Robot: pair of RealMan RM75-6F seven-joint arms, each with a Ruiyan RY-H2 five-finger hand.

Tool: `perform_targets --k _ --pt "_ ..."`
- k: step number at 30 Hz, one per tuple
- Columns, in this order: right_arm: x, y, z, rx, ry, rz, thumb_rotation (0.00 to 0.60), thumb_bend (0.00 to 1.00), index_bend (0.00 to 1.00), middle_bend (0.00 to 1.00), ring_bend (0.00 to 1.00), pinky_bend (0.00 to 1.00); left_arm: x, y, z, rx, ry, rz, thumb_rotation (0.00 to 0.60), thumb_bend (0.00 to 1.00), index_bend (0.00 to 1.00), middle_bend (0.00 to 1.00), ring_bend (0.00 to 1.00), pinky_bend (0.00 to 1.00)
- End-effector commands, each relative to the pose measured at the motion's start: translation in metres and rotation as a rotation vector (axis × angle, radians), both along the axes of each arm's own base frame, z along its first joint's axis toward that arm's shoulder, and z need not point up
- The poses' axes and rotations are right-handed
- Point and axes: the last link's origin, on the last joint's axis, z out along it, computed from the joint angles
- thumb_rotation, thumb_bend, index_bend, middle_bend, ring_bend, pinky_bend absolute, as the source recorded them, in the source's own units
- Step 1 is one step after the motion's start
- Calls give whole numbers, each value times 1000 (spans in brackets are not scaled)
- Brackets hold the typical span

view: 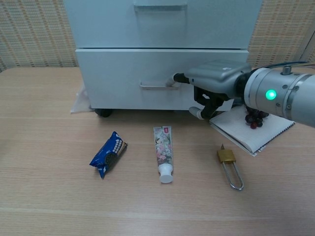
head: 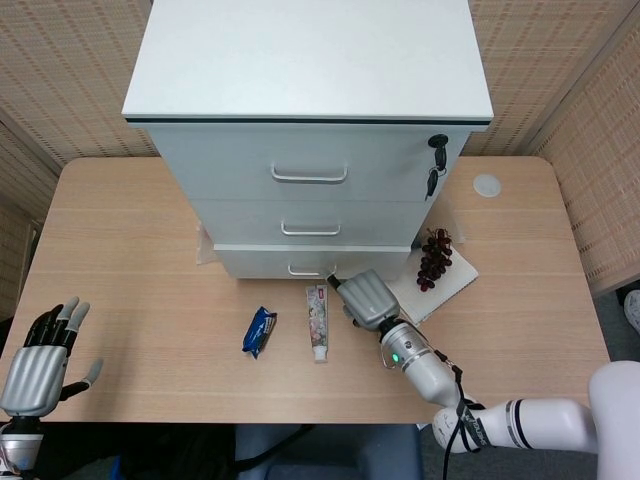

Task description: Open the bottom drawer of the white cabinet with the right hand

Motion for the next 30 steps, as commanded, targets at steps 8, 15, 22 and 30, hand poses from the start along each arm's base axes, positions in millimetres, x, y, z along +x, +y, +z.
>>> perform_targets --k 8,15,22,30 --pt "-3 -6 0 -1 5 -10 600 431 162 872 916 898 1 0 0 0 3 -1 600 312 26 0 0 93" --pt "-3 7 2 14 19 21 600 430 171 872 916 898 1 0 1 4 3 -1 600 312 26 0 0 93" --pt "-5 21 5 28 40 42 600 431 179 872 916 898 2 0 -1 -3 -2 -3 600 312 26 0 0 93" --pt "-7 38 9 47 54 70 600 430 180 872 916 898 0 -2 0 2 -3 0 600 313 26 0 0 93"
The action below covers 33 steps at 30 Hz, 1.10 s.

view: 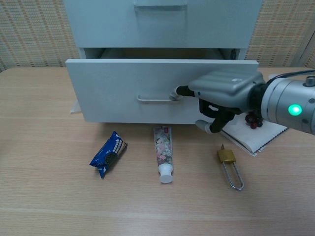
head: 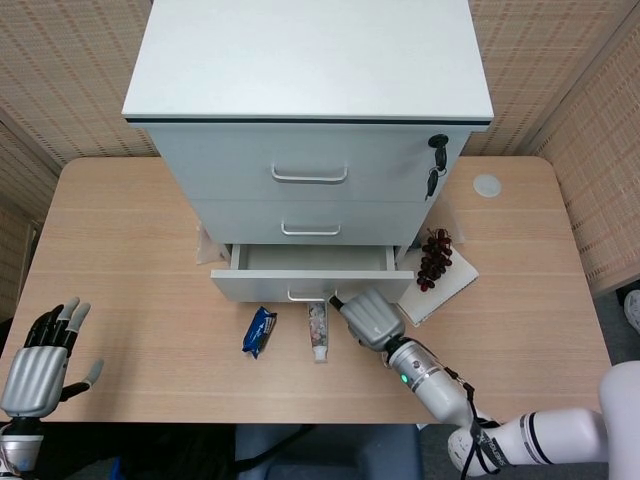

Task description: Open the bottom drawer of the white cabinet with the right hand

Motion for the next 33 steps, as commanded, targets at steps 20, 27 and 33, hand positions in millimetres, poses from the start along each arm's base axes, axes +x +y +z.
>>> perform_targets --k 20,27,33 --pt "3 42 3 51 23 94 600 431 179 872 916 898 -2 -2 1 5 0 1 600 312 26 0 0 93" --pt "5 54 5 63 20 115 600 431 180 873 916 898 -1 -2 1 5 0 -2 600 313 26 0 0 93" --pt "6 63 7 72 16 129 600 430 180 872 916 899 -1 -2 1 4 0 -6 600 313 26 0 0 93"
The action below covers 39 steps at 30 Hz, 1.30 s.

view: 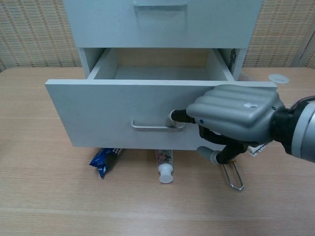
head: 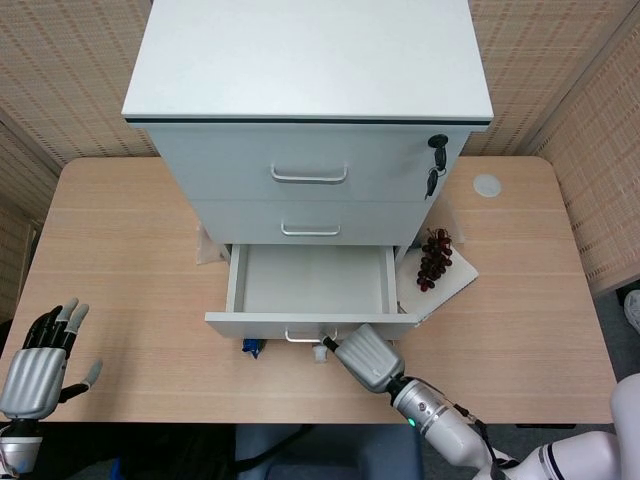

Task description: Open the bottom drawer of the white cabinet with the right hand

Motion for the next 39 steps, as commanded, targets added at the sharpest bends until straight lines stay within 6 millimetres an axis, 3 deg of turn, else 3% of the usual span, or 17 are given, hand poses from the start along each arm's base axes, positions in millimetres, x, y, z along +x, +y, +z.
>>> perform_targets --k 1,14,19,24,31,39 --pt "0 4 1 5 -1 4 600 431 180 872 916 899 0 0 0 0 0 0 600 313 26 0 0 93" --pt "3 18 11 -8 -47 42 600 430 180 870 916 898 1 -2 3 10 1 -1 600 312 26 0 0 93" --pt "5 26 38 -74 -145 50 600 430 180 835 902 898 2 -2 4 16 0 -4 600 312 26 0 0 93" --pt "-4 30 80 -222 -260 57 600 430 179 805 847 896 2 -2 5 18 -3 -4 600 312 26 0 0 93" --pt "-48 31 131 -451 -299 -52 600 430 180 720 745 854 3 0 3 17 -9 -7 600 312 26 0 0 93" --pt "-125 41 160 -591 -203 -293 600 361 180 426 421 561 5 2 2 22 -17 -11 600 312 26 0 0 93"
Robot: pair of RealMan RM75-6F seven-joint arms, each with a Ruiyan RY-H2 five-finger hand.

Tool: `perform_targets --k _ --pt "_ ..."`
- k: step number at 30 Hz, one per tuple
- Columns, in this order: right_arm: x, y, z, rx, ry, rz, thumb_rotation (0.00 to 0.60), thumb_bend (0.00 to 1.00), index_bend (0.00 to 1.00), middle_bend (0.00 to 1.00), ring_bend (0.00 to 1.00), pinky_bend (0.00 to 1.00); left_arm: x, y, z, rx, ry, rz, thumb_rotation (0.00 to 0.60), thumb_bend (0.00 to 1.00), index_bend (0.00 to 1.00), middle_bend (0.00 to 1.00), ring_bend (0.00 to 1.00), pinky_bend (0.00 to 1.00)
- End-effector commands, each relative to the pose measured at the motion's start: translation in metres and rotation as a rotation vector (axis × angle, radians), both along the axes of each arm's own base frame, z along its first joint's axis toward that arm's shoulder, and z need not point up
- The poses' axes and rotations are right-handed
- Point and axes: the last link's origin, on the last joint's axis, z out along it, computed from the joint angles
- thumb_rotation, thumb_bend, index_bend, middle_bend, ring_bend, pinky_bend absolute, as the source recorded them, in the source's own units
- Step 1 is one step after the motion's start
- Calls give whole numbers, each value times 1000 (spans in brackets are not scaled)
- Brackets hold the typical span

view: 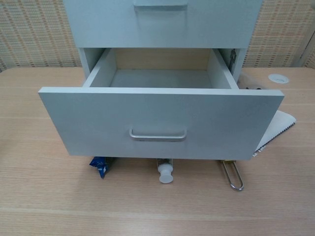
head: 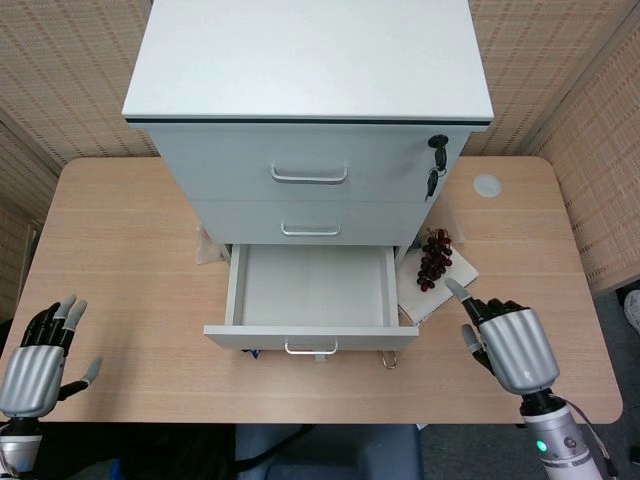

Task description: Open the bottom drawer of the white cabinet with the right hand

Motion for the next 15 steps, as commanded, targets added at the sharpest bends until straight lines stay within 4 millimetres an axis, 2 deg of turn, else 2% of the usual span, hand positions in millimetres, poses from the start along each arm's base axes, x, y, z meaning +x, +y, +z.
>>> perform_targets --k 1,5,8,15 --pt "-37 9 9 -25 18 -130 600 339 176 377 364 504 1 0 -1 0 -3 -1 600 312 26 0 0 93" --pt "-66 21 7 -24 8 -229 600 281 78 207 183 322 4 0 -3 -7 -1 -9 600 312 26 0 0 93" --pt "-81 28 6 -25 -17 -274 600 258 8 117 99 248 7 1 -5 -9 -2 -13 600 312 26 0 0 93" --pt "-97 33 -2 9 -59 -309 600 252 0 93 79 193 9 3 -8 -15 -2 -12 600 313 26 0 0 93"
